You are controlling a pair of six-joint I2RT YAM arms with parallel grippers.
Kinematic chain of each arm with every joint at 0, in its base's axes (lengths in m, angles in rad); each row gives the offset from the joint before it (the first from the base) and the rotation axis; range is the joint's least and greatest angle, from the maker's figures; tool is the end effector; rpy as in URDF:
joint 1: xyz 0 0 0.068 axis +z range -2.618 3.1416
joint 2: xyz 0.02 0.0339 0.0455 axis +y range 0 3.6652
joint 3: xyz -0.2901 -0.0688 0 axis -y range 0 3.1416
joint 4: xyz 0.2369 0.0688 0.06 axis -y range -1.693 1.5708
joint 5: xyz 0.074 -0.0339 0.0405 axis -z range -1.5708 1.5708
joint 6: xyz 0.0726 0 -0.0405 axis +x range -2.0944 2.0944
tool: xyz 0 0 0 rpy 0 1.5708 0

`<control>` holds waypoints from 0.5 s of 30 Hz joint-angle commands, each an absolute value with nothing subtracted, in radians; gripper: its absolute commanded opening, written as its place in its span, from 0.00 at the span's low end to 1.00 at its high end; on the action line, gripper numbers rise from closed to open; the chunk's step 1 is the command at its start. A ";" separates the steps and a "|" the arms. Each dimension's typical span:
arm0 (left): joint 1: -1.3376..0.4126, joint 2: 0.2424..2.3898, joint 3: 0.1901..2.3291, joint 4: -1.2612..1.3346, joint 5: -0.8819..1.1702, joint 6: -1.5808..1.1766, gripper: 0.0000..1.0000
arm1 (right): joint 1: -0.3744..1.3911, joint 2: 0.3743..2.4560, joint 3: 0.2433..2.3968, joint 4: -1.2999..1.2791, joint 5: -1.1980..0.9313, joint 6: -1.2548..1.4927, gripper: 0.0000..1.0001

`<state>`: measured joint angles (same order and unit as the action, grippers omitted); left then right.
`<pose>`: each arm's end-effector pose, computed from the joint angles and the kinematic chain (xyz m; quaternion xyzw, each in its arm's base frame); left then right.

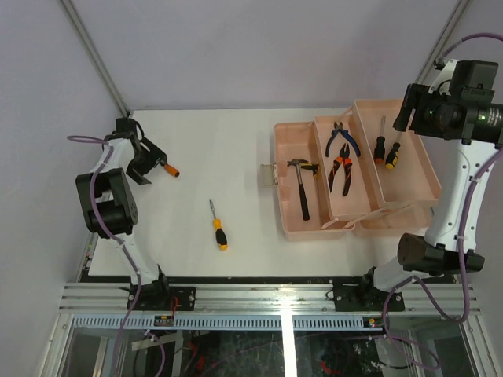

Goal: Pack the tool kit

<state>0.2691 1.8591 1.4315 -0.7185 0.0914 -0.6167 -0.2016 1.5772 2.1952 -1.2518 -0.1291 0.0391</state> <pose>0.3905 0.1008 0.2147 -0.4098 0.8864 -0.0804 0.1996 0.2937 -0.0505 0.5033 0.0780 0.8874 0.0208 0.4538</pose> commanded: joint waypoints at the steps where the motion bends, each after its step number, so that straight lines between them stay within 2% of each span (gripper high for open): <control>1: 0.234 1.916 1.488 -0.678 -0.016 -0.612 0.83 | -0.195 1.505 2.159 -1.304 -0.166 0.068 0.73; 6: 0.196 1.971 1.505 -0.639 -0.046 -0.639 0.85 | -0.194 1.446 2.050 -1.285 -0.172 0.066 0.73; 15: 0.189 2.075 1.591 -0.665 -0.041 -0.688 0.85 | -0.195 1.431 2.081 -1.323 -0.150 0.062 0.73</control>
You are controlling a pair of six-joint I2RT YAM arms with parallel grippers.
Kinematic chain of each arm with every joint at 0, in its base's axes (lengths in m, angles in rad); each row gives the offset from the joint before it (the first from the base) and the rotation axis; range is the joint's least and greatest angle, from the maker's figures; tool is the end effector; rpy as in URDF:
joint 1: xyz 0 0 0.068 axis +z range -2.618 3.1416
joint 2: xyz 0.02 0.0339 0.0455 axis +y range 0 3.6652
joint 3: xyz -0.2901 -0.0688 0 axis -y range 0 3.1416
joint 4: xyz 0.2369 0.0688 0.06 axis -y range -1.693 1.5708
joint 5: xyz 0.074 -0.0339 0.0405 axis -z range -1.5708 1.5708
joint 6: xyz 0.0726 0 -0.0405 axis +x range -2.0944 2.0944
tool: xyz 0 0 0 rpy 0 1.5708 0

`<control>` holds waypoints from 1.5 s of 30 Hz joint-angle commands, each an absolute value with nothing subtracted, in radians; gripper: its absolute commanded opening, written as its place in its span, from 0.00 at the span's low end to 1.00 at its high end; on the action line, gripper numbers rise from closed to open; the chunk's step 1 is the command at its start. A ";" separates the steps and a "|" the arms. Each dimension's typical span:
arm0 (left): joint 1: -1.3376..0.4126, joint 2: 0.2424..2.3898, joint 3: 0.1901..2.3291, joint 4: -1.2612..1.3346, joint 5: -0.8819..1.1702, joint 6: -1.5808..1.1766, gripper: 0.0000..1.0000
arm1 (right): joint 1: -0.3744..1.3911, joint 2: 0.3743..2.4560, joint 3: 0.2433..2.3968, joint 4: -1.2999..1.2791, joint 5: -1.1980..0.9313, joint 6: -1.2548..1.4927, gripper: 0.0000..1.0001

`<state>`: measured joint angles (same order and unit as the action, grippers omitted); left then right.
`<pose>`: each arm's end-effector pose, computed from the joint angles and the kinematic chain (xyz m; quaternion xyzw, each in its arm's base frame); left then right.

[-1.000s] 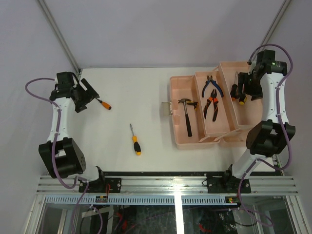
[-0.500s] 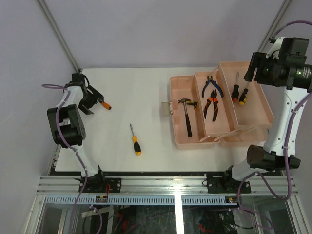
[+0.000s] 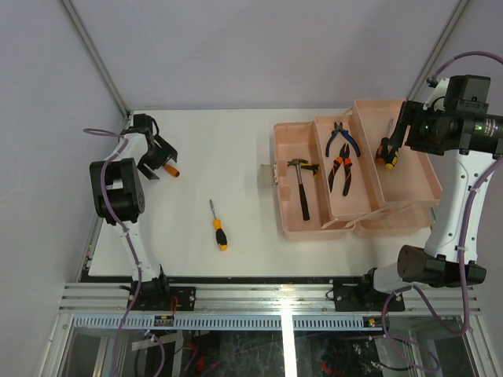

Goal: Pack the tool kit

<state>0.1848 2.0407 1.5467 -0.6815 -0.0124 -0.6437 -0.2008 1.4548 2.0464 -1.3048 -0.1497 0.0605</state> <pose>0.4371 0.0826 0.1774 -0.3958 0.8971 -0.0387 0.1926 0.2568 -0.0412 0.4882 0.0873 0.9032 0.0388 0.4184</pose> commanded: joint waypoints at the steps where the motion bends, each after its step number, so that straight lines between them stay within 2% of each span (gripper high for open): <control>1: 0.189 2.081 1.591 -0.666 -0.038 -0.692 0.84 | -0.194 1.431 2.085 -1.326 -0.146 0.062 0.73; 5: 0.187 2.112 1.594 -0.666 -0.025 -0.693 0.78 | -0.194 1.434 2.095 -1.336 -0.134 0.066 0.73; 8: 0.185 2.132 1.599 -0.665 -0.002 -0.686 0.65 | -0.194 1.441 2.107 -1.340 -0.131 0.070 0.73; 13: 0.181 2.137 1.590 -0.660 0.030 -0.674 0.31 | -0.193 1.458 2.122 -1.339 -0.133 0.078 0.72; 16: 0.180 2.128 1.583 -0.660 0.057 -0.656 0.02 | -0.193 1.465 2.116 -1.333 -0.137 0.077 0.72; 17: 0.181 2.118 1.585 -0.661 0.072 -0.653 0.00 | -0.193 1.466 2.113 -1.330 -0.140 0.076 0.72; 20: 0.180 2.063 1.632 -0.655 0.181 -0.618 0.00 | -0.193 1.470 2.108 -1.315 -0.167 0.072 0.72; 25: 0.155 1.971 1.832 -0.602 0.515 -0.581 0.00 | -0.190 1.487 2.105 -1.243 -0.312 0.103 0.72; 28: 0.121 1.904 1.941 -0.452 0.707 -0.607 0.00 | -0.159 1.492 2.079 -1.146 -0.399 0.150 0.72; 31: 0.071 1.837 1.955 -0.222 0.901 -0.714 0.00 | -0.079 1.511 2.055 -1.044 -0.465 0.204 0.72; 32: -0.010 1.790 1.949 -0.091 1.016 -0.764 0.00 | -0.011 1.531 2.037 -0.933 -0.522 0.282 0.72; 37: -0.195 1.699 1.882 -0.053 1.077 -0.701 0.00 | 0.104 1.557 2.001 -0.621 -0.626 0.461 0.73; 42: -0.332 1.623 1.799 -0.031 1.066 -0.635 0.00 | 0.138 1.517 1.884 -0.284 -0.698 0.657 0.74; 45: -0.390 1.619 1.798 -0.032 1.057 -0.631 0.00 | 0.161 1.507 1.851 -0.189 -0.710 0.704 0.74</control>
<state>-0.3424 1.6367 1.8107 -0.0967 1.0397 -0.6674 0.1371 1.5627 1.8744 -0.4828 -0.6338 0.5552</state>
